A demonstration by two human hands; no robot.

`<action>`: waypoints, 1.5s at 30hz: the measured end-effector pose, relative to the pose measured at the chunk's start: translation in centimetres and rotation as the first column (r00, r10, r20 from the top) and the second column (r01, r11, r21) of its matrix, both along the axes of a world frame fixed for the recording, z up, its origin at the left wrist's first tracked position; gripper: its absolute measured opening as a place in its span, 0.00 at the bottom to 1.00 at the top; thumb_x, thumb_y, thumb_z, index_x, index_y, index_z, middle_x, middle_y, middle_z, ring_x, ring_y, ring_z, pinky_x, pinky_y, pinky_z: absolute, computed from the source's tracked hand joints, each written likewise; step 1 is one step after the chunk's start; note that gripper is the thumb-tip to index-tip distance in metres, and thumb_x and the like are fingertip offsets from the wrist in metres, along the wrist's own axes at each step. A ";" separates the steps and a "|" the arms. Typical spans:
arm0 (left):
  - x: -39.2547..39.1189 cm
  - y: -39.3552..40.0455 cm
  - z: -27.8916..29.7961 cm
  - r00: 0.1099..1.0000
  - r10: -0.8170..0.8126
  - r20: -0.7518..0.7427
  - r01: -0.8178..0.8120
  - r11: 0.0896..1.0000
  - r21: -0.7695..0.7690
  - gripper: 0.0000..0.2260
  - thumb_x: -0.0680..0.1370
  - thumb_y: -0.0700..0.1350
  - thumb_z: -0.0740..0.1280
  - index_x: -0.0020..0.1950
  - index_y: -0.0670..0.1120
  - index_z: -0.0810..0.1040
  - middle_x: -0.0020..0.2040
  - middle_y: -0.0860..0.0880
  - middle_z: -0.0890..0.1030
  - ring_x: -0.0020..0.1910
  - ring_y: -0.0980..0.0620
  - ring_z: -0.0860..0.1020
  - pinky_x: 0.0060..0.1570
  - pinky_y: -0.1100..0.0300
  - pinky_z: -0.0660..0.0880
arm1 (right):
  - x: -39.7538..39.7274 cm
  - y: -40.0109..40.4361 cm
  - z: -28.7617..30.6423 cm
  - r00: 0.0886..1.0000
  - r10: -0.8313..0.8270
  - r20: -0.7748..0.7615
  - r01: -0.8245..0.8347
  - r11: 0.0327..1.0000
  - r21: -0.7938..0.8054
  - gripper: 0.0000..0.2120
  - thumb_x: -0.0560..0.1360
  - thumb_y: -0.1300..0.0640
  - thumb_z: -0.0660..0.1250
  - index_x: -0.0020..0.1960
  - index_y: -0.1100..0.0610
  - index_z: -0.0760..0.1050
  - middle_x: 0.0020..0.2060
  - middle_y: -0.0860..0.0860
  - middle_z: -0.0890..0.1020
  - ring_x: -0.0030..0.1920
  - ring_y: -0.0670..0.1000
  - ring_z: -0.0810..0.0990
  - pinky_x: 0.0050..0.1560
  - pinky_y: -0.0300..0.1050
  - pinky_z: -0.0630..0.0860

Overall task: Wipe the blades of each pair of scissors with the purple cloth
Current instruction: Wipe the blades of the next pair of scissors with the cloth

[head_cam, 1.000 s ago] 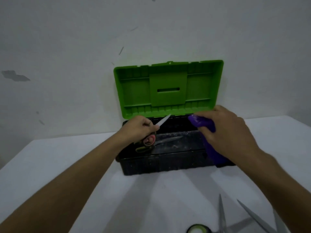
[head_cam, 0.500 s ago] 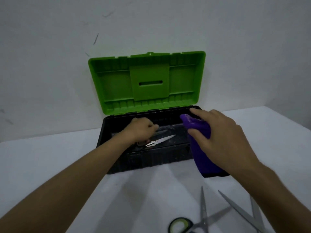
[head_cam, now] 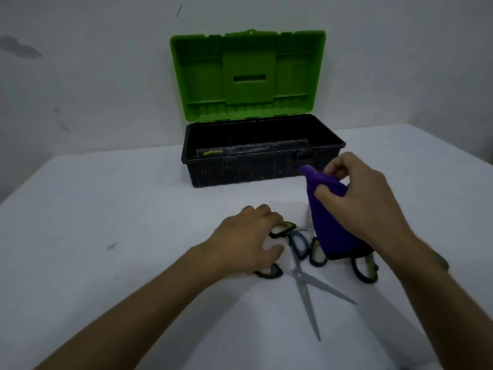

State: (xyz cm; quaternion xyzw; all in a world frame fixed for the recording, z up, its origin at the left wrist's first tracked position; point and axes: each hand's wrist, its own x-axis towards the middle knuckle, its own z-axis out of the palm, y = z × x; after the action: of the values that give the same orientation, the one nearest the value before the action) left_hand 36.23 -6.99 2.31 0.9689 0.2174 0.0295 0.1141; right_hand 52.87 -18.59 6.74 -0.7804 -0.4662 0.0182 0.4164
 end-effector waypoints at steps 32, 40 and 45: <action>6.2 0.5 0.8 0.965 0.246 -0.090 -0.247 0.969 -0.002 0.12 0.82 0.42 0.56 0.60 0.37 0.73 0.54 0.41 0.72 0.45 0.45 0.75 0.38 0.57 0.67 | -0.1 -6.0 -0.9 0.998 -0.034 0.055 0.026 0.989 0.146 0.17 0.71 0.57 0.74 0.56 0.50 0.70 0.48 0.42 0.76 0.44 0.44 0.76 0.35 0.34 0.71; 1.0 1.0 3.0 0.865 0.418 0.277 -0.127 0.718 -0.685 0.10 0.84 0.45 0.57 0.48 0.46 0.77 0.41 0.50 0.78 0.34 0.54 0.75 0.29 0.65 0.72 | -1.7 -4.4 0.7 0.994 0.088 0.068 -0.101 0.967 0.234 0.13 0.72 0.55 0.72 0.53 0.49 0.71 0.46 0.39 0.77 0.40 0.42 0.78 0.30 0.29 0.72; -4.1 1.0 3.1 0.744 0.522 0.417 -0.095 0.701 -0.707 0.10 0.81 0.49 0.64 0.43 0.49 0.81 0.29 0.57 0.71 0.31 0.56 0.68 0.28 0.64 0.66 | -4.1 -0.3 2.3 0.949 0.242 0.201 -0.281 0.939 0.197 0.16 0.72 0.54 0.73 0.58 0.49 0.74 0.47 0.38 0.79 0.46 0.39 0.78 0.40 0.28 0.73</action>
State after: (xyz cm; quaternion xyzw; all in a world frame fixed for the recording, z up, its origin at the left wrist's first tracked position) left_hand 32.09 -6.03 5.40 0.7544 0.3357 0.2719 0.4943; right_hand 48.78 -18.92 9.06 -0.6582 -0.5996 -0.0469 0.4529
